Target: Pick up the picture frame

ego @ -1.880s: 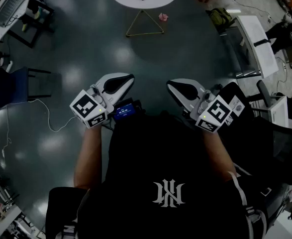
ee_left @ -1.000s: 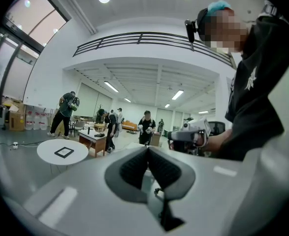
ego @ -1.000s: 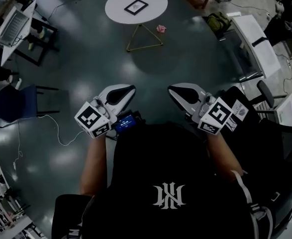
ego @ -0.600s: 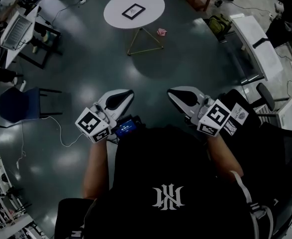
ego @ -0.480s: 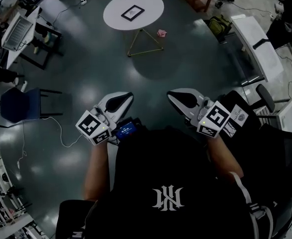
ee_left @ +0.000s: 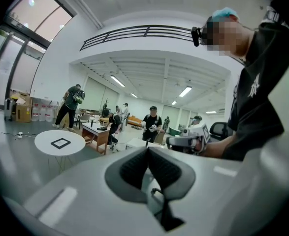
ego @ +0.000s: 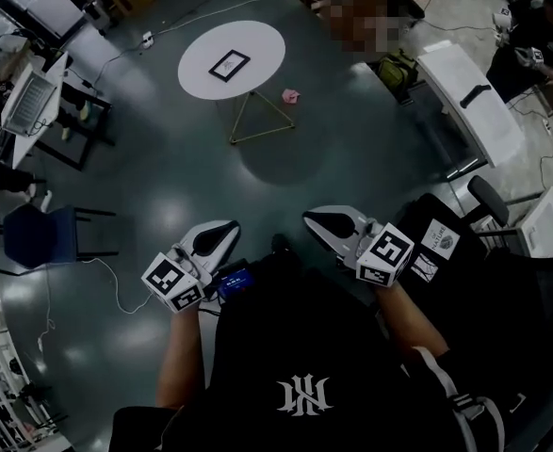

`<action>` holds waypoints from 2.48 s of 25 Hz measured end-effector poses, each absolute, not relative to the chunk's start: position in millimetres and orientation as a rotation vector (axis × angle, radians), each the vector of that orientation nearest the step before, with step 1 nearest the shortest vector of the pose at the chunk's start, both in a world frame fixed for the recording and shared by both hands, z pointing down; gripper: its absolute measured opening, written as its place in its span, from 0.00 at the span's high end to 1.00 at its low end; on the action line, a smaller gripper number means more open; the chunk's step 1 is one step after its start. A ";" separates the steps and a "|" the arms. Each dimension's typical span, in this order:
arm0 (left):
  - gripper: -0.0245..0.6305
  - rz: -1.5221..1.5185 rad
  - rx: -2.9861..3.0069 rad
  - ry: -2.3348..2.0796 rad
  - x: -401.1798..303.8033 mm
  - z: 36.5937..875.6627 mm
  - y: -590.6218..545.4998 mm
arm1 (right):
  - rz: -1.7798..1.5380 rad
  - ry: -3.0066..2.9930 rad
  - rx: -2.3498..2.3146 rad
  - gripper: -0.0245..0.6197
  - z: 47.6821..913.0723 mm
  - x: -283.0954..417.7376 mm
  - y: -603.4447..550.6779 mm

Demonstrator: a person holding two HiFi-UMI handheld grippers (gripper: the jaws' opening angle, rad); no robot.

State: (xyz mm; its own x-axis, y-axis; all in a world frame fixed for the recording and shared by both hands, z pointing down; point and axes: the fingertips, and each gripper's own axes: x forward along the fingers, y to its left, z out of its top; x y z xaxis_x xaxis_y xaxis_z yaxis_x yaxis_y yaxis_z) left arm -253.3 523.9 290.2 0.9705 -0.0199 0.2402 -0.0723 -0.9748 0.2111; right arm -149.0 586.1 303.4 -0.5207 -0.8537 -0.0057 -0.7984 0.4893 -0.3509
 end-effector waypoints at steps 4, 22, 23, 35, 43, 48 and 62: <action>0.96 0.328 2.881 -0.026 -237.0 281.4 508.6 | -0.468 2.492 -1.477 0.96 299.1 -137.5 585.4; 0.96 0.172 2.801 -0.109 -129.7 290.4 330.1 | -0.474 2.509 -1.639 0.96 292.8 -9.4 450.1; 0.96 0.163 2.806 -0.096 -120.9 288.4 319.1 | -0.463 2.525 -1.634 0.96 289.0 -3.3 436.6; 0.96 0.007 2.782 -0.197 -92.4 280.4 201.4 | -0.459 2.641 -1.603 0.96 281.1 34.0 321.2; 0.96 -0.022 2.765 -0.303 -104.8 289.8 154.7 | -0.458 2.687 -1.534 0.96 287.1 34.0 268.7; 0.96 -0.024 2.747 -0.373 -111.1 298.5 122.7 | -0.476 2.706 -1.490 0.96 296.1 38.8 234.0; 0.96 0.073 2.704 -0.598 -86.6 303.0 -4.0 | -0.539 2.813 -1.248 0.96 303.6 75.7 67.9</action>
State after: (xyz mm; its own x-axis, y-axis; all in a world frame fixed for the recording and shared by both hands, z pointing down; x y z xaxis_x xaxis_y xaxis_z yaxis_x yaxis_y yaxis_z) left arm -86.6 -4.0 303.0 0.9086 -0.3976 0.1279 -0.4167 -0.8418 0.3431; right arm 75.7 67.9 303.6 -0.6809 -0.7222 0.1219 -0.7160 0.6214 -0.3179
